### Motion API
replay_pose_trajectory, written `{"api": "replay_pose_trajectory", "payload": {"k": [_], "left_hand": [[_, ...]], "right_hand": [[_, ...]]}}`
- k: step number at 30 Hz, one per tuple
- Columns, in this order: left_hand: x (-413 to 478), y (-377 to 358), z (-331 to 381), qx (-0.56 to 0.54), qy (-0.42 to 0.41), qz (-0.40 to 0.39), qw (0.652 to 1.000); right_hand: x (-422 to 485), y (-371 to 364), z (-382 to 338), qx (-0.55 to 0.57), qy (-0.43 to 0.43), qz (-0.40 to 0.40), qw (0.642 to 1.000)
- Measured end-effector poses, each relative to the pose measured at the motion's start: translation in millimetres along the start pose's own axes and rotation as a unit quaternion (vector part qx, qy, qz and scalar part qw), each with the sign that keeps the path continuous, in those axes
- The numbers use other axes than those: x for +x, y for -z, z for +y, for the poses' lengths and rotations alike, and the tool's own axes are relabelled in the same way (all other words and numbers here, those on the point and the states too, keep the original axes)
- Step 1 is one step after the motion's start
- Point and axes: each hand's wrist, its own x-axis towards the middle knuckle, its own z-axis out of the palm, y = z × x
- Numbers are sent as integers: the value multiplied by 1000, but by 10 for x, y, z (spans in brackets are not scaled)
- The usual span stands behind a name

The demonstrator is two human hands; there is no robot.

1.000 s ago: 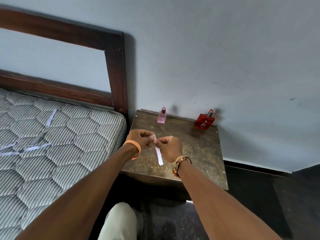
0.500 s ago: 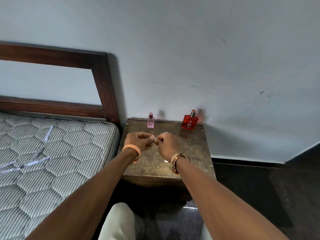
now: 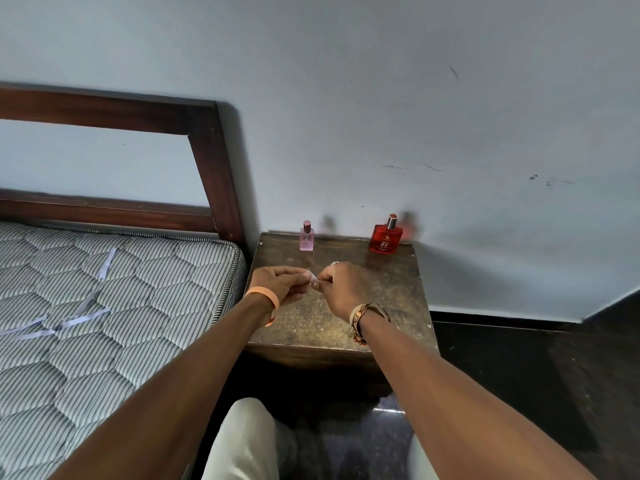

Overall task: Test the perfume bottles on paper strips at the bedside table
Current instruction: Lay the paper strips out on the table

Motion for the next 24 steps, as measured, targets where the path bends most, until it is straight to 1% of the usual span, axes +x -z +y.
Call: {"api": "replay_pose_trajectory", "payload": {"k": [2, 3, 6, 9, 11, 13, 16, 18, 20, 22, 24], "left_hand": [[3, -12, -20, 4, -5, 10, 1000], [7, -19, -26, 1, -9, 17, 1000], [19, -41, -38, -10, -22, 34, 999], [23, -44, -54, -9, -41, 49, 998], [25, -39, -76, -4, -50, 55, 997], [30, -37, -91, -10, -52, 58, 997], [58, 5, -86, -20, -50, 72, 996], [85, 47, -72, -42, -43, 74, 995], [116, 102, -72, -68, -35, 88, 993], [150, 159, -88, -87, -26, 112, 990], [174, 201, -109, -102, -19, 124, 987]], "right_hand": [[-7, -20, -22, -59, 26, 17, 998], [-10, -29, -31, -64, 27, 27, 997], [-13, -23, -50, -29, 8, 56, 998], [3, -35, -54, 18, -36, 70, 997], [14, -50, -62, 67, -66, 49, 994], [25, -26, -62, 133, -107, 10, 985], [46, -1, -39, 171, -161, -54, 971], [42, 3, -32, 209, -184, -65, 958], [40, -24, -12, 231, -176, -52, 955], [13, -51, -14, 210, -129, -25, 969], [4, -91, -35, 213, -96, -7, 972]]}}
